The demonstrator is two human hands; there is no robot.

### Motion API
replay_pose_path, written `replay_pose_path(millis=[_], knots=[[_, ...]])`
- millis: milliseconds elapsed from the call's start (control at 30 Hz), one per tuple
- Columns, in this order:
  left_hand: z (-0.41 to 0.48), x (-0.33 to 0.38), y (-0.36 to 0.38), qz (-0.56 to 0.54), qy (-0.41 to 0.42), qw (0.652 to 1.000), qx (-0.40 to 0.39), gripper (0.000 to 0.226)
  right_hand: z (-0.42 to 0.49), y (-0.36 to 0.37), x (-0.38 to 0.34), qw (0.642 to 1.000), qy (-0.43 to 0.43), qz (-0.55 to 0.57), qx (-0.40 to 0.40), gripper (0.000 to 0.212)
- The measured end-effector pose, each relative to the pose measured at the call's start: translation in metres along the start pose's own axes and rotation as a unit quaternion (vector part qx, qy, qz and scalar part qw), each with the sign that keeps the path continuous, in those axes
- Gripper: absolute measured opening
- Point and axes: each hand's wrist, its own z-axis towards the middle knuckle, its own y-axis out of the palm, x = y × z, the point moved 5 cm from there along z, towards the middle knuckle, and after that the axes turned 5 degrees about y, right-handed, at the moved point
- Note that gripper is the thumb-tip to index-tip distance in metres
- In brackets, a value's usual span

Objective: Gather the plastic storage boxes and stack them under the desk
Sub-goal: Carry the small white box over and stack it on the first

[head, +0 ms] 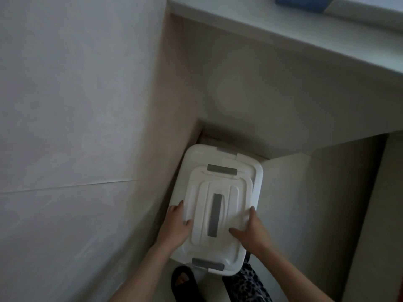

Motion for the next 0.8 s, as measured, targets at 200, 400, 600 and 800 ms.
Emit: replay_pose_path(millis=[200,400,600,800], knots=[[0.013,-0.002,0.002,0.001,0.000,1.000,0.002,0.070,0.010,0.008,-0.003,1.000,0.013,0.002,-0.023,0.112],[0.023,-0.005,0.010,0.030,-0.004,0.999,-0.011,0.075,0.018,0.011,-0.002,0.999,0.024,-0.016,-0.033,0.114],[0.030,-0.008,0.015,0.034,-0.013,0.999,-0.007,0.080,0.023,0.012,-0.004,0.999,0.010,-0.041,-0.026,0.114],[0.024,-0.006,0.016,0.028,-0.028,0.999,-0.024,0.084,0.020,0.010,-0.004,0.999,0.014,-0.027,-0.031,0.113]])
